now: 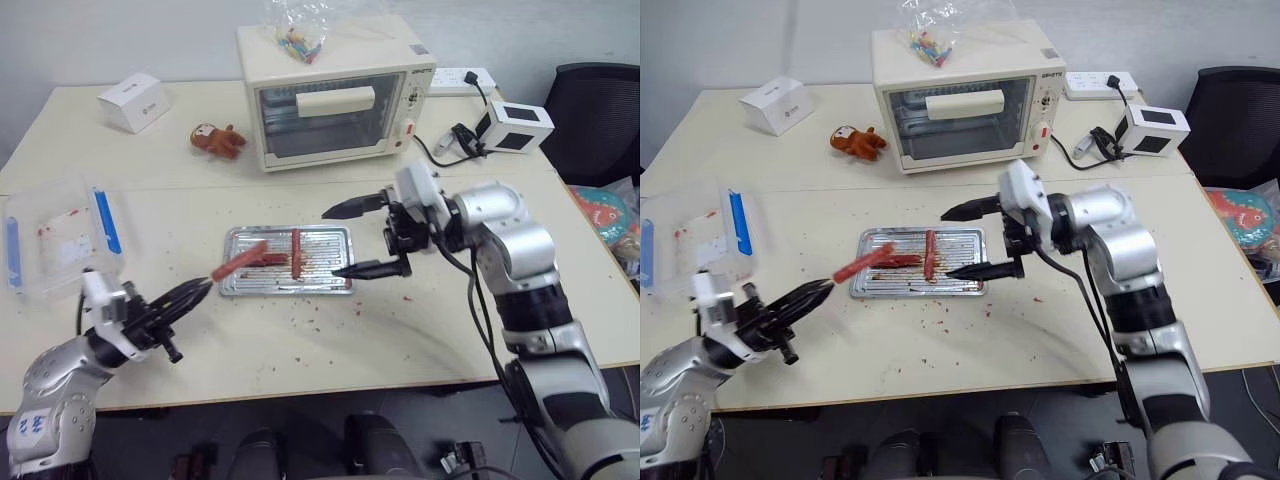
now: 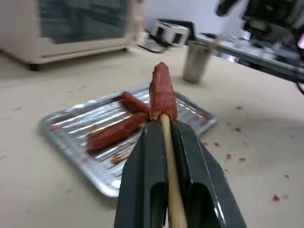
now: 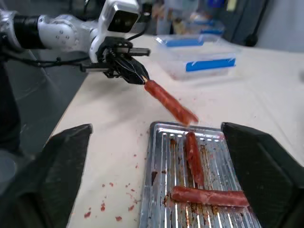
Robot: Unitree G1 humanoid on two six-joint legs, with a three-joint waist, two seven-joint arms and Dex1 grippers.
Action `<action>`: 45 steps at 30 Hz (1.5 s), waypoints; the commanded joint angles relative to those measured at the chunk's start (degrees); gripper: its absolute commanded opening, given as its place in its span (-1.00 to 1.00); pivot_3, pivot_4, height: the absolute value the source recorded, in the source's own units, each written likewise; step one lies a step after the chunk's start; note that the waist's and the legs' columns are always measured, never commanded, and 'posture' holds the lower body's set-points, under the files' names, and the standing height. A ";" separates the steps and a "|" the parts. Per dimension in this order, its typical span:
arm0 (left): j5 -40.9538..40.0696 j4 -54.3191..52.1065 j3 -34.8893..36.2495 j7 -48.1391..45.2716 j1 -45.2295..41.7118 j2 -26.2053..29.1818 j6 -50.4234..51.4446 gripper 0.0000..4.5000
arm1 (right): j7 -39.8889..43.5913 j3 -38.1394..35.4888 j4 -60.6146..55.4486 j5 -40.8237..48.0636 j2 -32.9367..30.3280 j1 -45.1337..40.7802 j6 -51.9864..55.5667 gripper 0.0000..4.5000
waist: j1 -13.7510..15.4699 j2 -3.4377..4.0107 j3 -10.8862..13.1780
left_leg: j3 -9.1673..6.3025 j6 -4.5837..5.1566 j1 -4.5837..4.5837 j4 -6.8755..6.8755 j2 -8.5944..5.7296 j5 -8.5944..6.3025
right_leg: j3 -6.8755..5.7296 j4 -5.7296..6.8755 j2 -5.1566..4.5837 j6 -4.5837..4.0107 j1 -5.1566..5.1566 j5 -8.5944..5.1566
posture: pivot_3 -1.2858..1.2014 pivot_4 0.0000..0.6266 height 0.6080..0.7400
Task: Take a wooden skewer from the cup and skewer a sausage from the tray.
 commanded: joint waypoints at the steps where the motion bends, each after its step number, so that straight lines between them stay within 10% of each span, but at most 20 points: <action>1: -4.69 -4.59 5.91 6.81 1.70 -2.72 -0.28 -1.00 | -6.93 -7.49 -6.42 4.06 2.19 6.01 -6.47 0.99 | 0.49 -0.02 0.00 | 0.00 0.00 0.00 0.03 0.00 0.00 | 0.00 -0.01 0.00 0.01 0.00 0.00 | 0.03 -0.52 1.00; 14: -3.35 14.98 16.27 36.90 -17.65 -0.88 0.05 -1.00 | -17.41 -15.86 -14.29 9.98 2.19 18.56 -11.11 0.99 | 1.65 -0.18 -0.10 | 0.12 0.00 0.18 0.03 -0.05 0.02 | -0.05 -0.04 0.14 0.01 0.09 0.01 | 0.03 -0.52 1.00; 25: 3.95 27.30 14.97 44.05 -25.34 -0.38 -4.04 -1.00 | -21.30 -14.29 -15.52 10.24 2.16 19.00 -12.40 0.99 | 2.33 -0.36 -0.14 | 0.19 0.01 0.14 0.02 -0.01 0.03 | -0.18 0.07 0.14 0.02 0.01 0.03 | 0.03 -0.52 1.00; 38: 3.81 13.68 8.76 25.78 -16.76 4.33 -4.67 0.66 | -17.43 -13.63 -13.45 9.74 -4.00 21.49 -10.65 1.00 | 2.28 -0.41 -0.15 | 0.20 -0.03 0.14 0.00 0.01 0.03 | -0.18 0.06 0.15 0.02 0.02 0.03 | 0.03 -0.52 1.00; 45: 11.52 1.91 -2.80 9.70 -0.60 11.69 -6.91 0.66 | -13.20 -13.95 -13.07 9.99 -8.81 29.24 -10.80 1.00 | 2.32 -0.39 -0.14 | 0.26 -0.02 0.24 -0.09 -0.02 0.02 | -0.09 -0.20 0.11 -0.02 0.06 0.01 | 0.03 -0.52 1.00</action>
